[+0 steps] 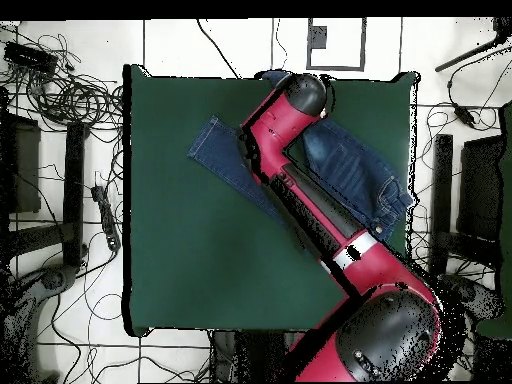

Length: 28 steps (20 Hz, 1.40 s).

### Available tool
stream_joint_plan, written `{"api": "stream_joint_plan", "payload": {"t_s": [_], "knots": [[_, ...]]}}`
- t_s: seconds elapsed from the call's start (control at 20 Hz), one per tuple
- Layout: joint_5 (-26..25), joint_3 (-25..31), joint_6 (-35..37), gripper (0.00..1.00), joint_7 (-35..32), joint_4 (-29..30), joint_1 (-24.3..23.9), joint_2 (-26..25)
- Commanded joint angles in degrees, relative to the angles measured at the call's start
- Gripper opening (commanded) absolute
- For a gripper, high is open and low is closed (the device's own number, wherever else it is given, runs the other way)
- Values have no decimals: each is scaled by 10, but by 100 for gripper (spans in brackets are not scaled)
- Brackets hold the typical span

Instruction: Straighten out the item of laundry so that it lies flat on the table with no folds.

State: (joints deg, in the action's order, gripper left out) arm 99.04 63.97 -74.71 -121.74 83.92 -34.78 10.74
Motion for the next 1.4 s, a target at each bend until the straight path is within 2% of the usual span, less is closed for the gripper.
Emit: {"api": "stream_joint_plan", "payload": {"t_s": [0.05,0.45,0.65,1.4], "knots": [[62,-18,20,100,106,16,-6,-27],[60,-13,37,100,112,11,-8,-40],[65,2,57,100,91,11,-6,-53],[71,12,54,100,47,19,3,-43]]}}
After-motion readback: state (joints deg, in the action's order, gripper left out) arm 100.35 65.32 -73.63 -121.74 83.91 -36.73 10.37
